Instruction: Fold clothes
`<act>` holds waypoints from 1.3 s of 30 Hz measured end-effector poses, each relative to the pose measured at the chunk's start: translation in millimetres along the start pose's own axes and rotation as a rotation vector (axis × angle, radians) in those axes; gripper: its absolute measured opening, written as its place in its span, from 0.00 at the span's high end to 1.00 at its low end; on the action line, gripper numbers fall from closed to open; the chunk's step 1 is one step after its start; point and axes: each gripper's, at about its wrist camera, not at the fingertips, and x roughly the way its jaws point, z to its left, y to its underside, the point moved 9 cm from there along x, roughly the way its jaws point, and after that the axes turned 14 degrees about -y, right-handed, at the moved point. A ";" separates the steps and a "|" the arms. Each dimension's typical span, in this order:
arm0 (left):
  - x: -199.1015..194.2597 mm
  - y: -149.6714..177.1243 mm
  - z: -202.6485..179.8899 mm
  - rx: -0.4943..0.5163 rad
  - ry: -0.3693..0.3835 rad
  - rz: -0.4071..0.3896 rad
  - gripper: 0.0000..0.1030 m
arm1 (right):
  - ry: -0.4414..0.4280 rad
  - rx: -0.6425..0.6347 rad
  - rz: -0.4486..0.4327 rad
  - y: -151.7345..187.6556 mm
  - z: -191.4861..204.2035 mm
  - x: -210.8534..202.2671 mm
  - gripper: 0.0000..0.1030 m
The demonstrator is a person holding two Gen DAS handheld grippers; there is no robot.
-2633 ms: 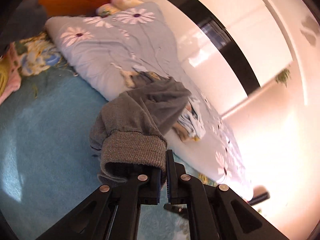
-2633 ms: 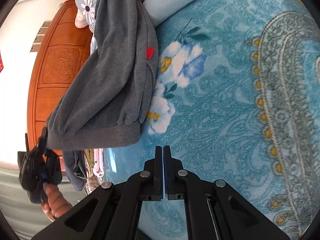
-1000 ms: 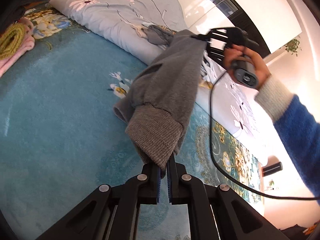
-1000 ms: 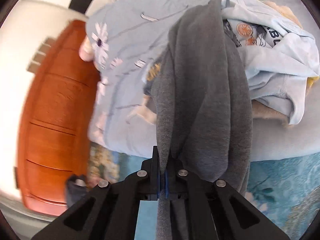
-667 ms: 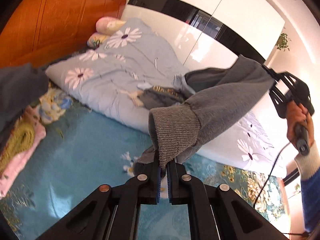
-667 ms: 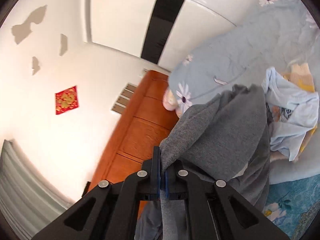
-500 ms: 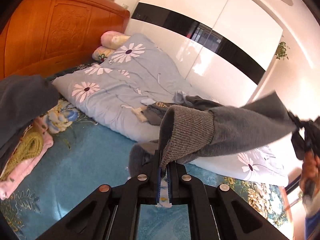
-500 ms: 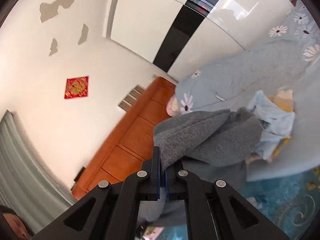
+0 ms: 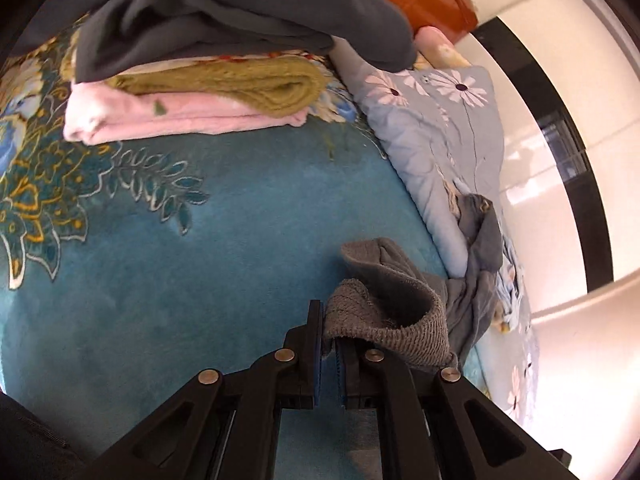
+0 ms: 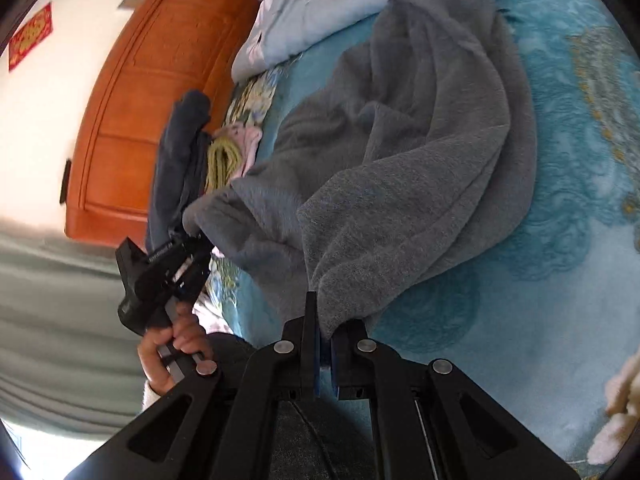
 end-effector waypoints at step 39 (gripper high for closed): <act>46.6 51.3 1.5 -0.087 -0.066 0.210 0.35 | 0.598 -0.033 -0.207 -216.0 -95.3 -31.3 0.58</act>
